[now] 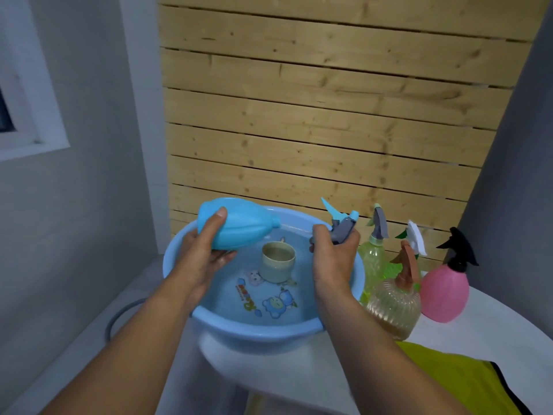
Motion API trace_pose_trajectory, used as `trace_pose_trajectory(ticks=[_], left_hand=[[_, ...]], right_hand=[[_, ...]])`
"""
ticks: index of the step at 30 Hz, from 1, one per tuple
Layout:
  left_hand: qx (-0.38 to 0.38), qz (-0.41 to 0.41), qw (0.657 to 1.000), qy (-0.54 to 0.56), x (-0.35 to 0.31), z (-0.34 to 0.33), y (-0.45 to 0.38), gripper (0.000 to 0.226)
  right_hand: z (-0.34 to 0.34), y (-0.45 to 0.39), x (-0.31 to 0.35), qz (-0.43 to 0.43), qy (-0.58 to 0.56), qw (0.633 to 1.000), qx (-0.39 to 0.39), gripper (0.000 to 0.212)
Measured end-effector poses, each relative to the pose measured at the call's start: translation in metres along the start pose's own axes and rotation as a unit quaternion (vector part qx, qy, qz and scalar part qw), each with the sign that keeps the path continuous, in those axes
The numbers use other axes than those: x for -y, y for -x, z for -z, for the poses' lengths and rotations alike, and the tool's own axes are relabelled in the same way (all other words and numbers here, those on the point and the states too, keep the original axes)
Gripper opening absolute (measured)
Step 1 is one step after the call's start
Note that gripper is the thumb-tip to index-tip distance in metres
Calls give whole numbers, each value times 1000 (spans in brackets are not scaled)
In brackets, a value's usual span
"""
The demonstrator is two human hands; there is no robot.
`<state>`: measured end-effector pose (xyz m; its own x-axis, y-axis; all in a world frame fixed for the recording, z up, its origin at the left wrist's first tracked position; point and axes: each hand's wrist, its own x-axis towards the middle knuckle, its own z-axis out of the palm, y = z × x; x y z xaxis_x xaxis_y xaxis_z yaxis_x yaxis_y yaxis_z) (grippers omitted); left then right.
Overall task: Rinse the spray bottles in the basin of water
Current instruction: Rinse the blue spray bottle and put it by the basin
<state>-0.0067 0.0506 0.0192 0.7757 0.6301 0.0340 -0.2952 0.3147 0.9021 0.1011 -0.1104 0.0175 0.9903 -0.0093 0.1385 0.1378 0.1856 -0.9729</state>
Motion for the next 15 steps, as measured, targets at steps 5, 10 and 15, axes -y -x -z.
trace_pose_trajectory(ticks=[5, 10, 15], left_hand=[[-98, -45, 994, -13, 2, -2, -3, 50], [-170, -97, 980, 20, 0, -1, -2, 58], [-150, -81, 985, 28, 0, -1, -1, 61]], right_hand=[[3, 4, 3, 34, 101, 989, -105, 50], [-1, 15, 9, 120, 179, 969, -121, 52], [-1, 22, 8, 106, 278, 954, -33, 49]])
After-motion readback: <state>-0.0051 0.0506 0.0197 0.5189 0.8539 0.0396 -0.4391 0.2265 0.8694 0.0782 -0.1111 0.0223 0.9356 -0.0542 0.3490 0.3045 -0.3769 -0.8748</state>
